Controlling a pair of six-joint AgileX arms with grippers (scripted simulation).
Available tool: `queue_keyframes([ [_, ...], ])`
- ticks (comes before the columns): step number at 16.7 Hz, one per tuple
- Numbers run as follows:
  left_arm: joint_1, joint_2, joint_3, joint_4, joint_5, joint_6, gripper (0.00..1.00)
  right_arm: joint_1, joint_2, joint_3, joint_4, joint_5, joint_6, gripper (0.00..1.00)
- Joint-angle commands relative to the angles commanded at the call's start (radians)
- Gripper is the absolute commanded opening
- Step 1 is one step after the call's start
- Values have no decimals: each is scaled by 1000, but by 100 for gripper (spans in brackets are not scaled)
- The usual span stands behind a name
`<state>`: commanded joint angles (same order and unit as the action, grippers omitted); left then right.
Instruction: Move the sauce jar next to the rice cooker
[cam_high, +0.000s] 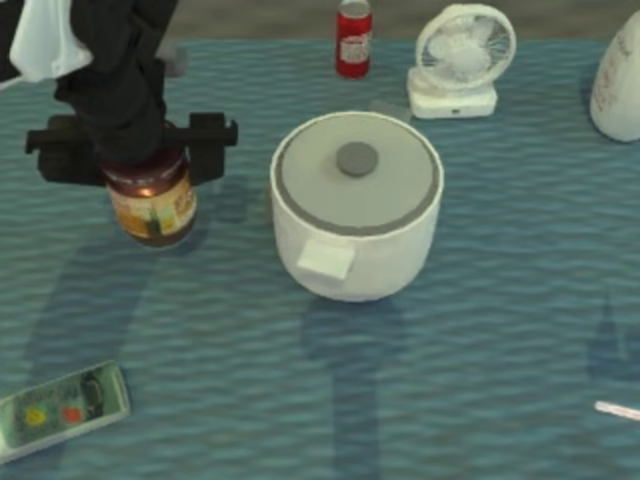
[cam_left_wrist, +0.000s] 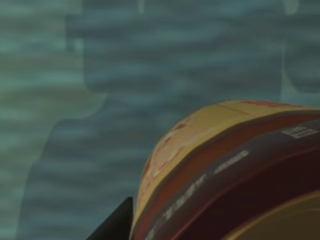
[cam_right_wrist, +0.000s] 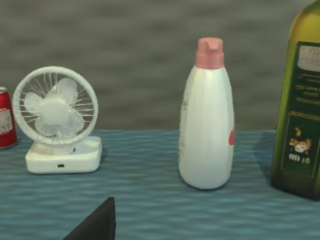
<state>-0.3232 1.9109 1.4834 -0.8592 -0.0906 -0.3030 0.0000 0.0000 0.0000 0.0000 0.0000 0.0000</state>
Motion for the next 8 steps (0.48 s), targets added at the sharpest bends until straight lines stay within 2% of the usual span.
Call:
queue_keyframes([
  [8,5,75,-87,169,1,7,0,0,0,0,0,0,0,100],
])
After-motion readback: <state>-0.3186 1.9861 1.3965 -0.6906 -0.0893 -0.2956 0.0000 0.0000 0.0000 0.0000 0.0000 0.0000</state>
